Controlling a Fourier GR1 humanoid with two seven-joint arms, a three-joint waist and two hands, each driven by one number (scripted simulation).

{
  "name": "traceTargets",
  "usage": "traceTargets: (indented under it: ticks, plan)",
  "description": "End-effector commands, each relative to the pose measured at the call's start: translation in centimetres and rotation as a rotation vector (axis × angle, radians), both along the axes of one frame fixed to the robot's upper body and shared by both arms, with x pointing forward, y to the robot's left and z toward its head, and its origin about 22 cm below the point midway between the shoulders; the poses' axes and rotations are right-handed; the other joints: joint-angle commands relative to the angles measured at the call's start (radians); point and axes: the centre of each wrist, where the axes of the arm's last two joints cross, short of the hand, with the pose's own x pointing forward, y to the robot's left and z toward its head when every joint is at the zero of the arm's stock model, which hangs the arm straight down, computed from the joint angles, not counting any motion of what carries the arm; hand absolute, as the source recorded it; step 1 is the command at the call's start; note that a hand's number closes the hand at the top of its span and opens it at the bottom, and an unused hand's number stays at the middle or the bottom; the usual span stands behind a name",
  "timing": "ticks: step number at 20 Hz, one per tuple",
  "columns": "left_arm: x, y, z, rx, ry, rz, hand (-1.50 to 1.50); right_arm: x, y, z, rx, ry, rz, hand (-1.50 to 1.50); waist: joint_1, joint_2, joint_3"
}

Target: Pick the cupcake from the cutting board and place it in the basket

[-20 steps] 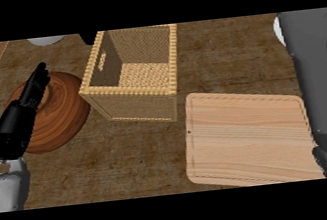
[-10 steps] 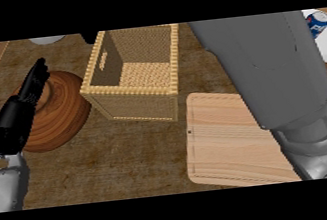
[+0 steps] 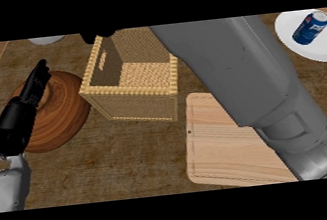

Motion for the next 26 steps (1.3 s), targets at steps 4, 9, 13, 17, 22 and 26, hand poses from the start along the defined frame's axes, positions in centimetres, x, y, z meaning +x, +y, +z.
traceTargets:
  ticks: [4,9,13,17,22,26]
  plan:
    - [-1.3,0.2,-1.1,0.000,0.003,-0.005,0.00,0.6,0.2,-0.2,-0.247,-0.019,-0.024,1.50,0.002,-0.001,0.000]
    - [0.4,-0.5,-1.3,-0.010,0.008,-0.001,0.00,1.1,-0.2,-1.2,-0.235,0.078,0.053,-1.50,-0.011,-0.002,0.001]
    - [-1.4,-0.5,-0.8,-0.002,0.004,-0.015,0.00,0.7,1.7,-0.9,-0.167,0.137,0.088,-1.50,0.005,-0.003,0.001]
    - [-0.9,0.2,-0.7,0.004,0.014,-0.009,0.00,1.5,0.7,-2.4,-0.027,0.066,0.071,-1.50,0.006,0.001,0.001]
    - [-0.7,-0.3,-1.3,-0.007,0.002,-0.018,0.00,2.3,-2.7,-1.0,0.327,0.024,-0.052,-1.50,0.001,0.002,0.001]
    - [-0.3,0.6,-0.4,-0.009,-0.002,0.013,0.00,2.2,-4.4,-0.3,0.518,-0.078,-0.200,-1.50,-0.008,-0.002,0.001]
